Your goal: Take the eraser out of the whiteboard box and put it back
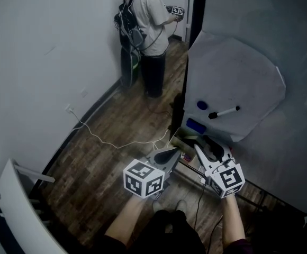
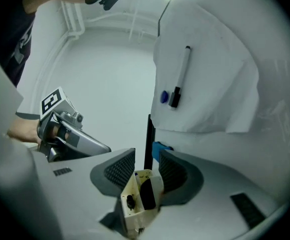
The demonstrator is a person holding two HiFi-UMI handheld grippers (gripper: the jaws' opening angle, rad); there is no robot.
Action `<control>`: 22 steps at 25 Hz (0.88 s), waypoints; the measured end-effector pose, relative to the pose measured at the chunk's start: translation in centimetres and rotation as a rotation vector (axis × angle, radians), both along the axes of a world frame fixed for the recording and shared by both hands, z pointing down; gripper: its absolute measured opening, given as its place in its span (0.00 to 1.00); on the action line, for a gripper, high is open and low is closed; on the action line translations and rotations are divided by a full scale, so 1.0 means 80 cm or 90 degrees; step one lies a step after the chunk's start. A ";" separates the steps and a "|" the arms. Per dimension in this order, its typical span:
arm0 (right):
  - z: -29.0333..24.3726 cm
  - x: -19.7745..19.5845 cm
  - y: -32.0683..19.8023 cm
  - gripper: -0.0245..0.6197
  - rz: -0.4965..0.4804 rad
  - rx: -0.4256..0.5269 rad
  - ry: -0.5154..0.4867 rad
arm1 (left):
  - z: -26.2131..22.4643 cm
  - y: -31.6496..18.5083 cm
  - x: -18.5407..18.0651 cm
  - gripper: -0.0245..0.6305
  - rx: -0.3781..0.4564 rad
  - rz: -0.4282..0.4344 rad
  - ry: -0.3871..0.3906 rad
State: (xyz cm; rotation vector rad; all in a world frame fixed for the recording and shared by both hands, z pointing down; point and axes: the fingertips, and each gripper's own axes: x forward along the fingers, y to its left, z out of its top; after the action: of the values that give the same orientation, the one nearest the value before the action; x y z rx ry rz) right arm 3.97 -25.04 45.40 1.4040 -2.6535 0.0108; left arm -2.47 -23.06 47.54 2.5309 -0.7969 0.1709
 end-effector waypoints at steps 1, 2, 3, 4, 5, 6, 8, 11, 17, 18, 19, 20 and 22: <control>-0.005 0.002 0.002 0.25 0.000 -0.001 -0.015 | -0.006 0.000 0.000 0.04 0.006 0.000 0.001; -0.011 0.003 0.003 0.24 0.001 -0.003 -0.031 | -0.013 0.001 0.001 0.04 0.011 -0.001 0.002; -0.018 0.005 0.005 0.22 0.001 -0.003 -0.048 | -0.020 0.001 0.002 0.04 0.018 -0.001 0.004; -0.024 0.007 0.008 0.21 0.000 -0.003 -0.063 | -0.028 0.002 0.003 0.04 0.025 -0.001 0.005; -0.032 0.008 0.010 0.20 -0.001 -0.002 -0.074 | -0.037 0.003 0.004 0.04 0.032 -0.001 0.007; -0.039 0.009 0.013 0.18 -0.004 0.000 -0.083 | -0.046 0.004 0.005 0.04 0.040 -0.002 0.008; -0.055 0.009 0.018 0.15 -0.012 0.003 -0.102 | -0.064 0.006 0.005 0.04 0.057 -0.003 0.011; -0.076 0.011 0.027 0.11 -0.022 0.003 -0.142 | -0.091 0.009 0.005 0.04 0.081 -0.008 0.015; -0.117 0.015 0.046 0.06 -0.044 0.005 -0.206 | -0.142 0.021 0.003 0.04 0.132 -0.018 0.028; -0.124 0.015 0.050 0.06 -0.051 0.001 -0.226 | -0.149 0.024 0.002 0.04 0.139 -0.020 0.030; -0.131 0.015 0.053 0.05 -0.059 -0.001 -0.247 | -0.155 0.026 0.003 0.04 0.146 -0.021 0.032; -0.137 0.016 0.056 0.05 -0.065 -0.001 -0.264 | -0.160 0.027 0.003 0.04 0.152 -0.021 0.033; -0.147 0.018 0.059 0.05 -0.073 0.005 -0.283 | -0.167 0.030 0.005 0.04 0.163 -0.022 0.036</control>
State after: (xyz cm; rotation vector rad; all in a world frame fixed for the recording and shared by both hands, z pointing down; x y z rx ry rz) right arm 5.40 -20.30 33.63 1.3842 -3.0847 0.3386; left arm -2.07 -20.69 34.19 2.7444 -0.8893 -0.0164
